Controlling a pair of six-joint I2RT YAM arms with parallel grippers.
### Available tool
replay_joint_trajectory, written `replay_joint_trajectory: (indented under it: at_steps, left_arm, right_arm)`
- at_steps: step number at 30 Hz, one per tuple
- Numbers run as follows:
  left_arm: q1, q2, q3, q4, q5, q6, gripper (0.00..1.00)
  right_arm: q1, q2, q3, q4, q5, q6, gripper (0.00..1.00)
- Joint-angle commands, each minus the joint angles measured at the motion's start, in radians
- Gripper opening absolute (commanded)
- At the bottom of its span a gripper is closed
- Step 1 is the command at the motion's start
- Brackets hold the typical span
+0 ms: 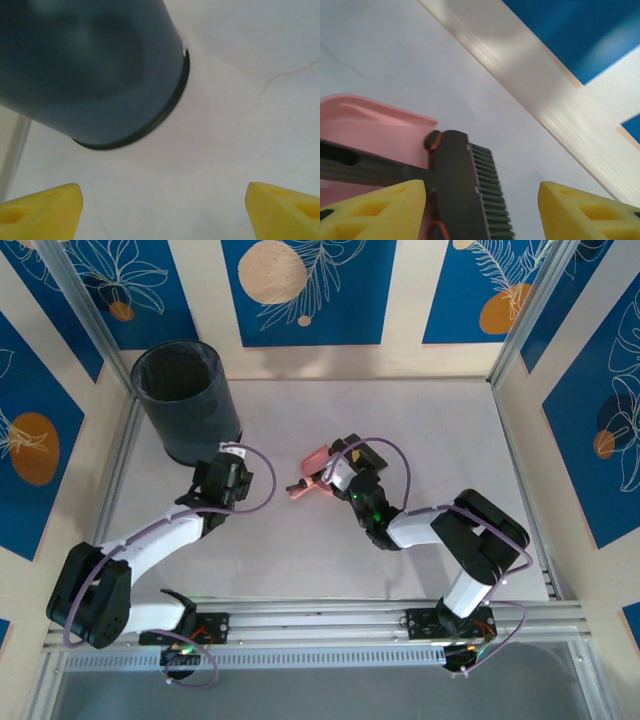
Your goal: Sweep away the paper scraps from the table
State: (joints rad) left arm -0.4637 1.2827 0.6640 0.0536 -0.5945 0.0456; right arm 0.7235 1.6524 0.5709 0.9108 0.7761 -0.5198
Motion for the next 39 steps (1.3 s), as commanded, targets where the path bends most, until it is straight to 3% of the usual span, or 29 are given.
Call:
replay_joint_trajectory:
  at_steps: [1,13,22,30,34,39]
  left_arm:
    - [0.017,0.009,-0.055,0.230,-0.068,0.077,0.87]
    - [0.097,0.103,-0.147,0.480,-0.027,0.080,0.98]
    - [0.231,0.116,-0.207,0.552,0.201,0.002,1.00]
    - [0.345,0.117,-0.227,0.580,0.412,-0.040,1.00]
    - [0.370,0.136,-0.313,0.812,0.462,0.006,1.00]
    - [0.381,0.184,-0.352,0.917,0.509,0.007,1.00]
  right_arm:
    - [-0.041,-0.054,-0.007,0.003,0.069,0.073,0.62]
    - [-0.283,-0.202,-0.063,-0.224,-0.024,0.372,0.62]
    - [-0.441,-0.270,-0.141,-0.240,-0.160,0.538,0.62]
    - [-0.542,-0.289,-0.184,-0.187,-0.277,0.591,0.62]
    - [-0.588,-0.282,-0.215,-0.108,-0.337,0.595,0.62]
    - [-0.634,-0.272,-0.232,-0.070,-0.397,0.621,0.62]
